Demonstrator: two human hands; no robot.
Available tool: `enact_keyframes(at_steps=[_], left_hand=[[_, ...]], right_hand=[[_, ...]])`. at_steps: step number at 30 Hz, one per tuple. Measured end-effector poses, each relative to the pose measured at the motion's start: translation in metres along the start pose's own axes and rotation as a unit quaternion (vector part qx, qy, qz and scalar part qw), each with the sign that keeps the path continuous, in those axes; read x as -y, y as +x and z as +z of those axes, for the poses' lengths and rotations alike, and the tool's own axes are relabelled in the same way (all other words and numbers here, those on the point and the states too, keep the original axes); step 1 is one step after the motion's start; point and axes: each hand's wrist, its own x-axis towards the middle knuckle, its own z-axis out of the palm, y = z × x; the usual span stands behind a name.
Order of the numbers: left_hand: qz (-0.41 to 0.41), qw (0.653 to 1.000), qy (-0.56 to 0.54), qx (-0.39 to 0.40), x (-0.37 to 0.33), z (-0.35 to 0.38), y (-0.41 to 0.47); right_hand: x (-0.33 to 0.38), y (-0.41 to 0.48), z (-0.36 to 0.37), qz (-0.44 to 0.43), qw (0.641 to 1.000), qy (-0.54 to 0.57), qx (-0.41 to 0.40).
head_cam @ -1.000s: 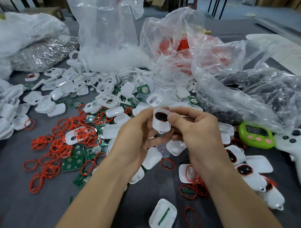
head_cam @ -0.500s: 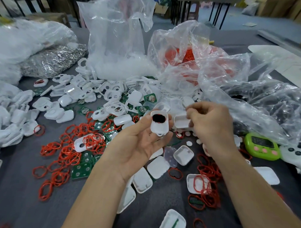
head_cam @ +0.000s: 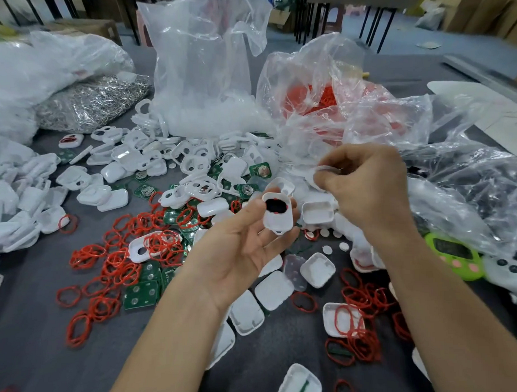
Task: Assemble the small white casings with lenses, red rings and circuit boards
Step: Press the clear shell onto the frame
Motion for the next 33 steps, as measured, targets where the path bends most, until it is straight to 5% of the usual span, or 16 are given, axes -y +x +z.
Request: enact_keyframes(at_steps=[12, 21, 33], left_hand=[[0.005, 0.999, 0.001, 0.042, 0.011, 0.010, 0.000], [0.003, 0.998, 0.024, 0.064, 0.010, 0.010, 0.001], [0.007, 0.997, -0.031, 0.069, 0.009, 0.011, 0.000]], right_hand=[[0.008, -0.081, 0.012, -0.191, 0.980, 0.007, -0.055], [0.005, -0.091, 0.014, -0.172, 0.976, 0.085, -0.107], [-0.005, -0.089, 0.023, -0.153, 0.982, 0.108, -0.021]])
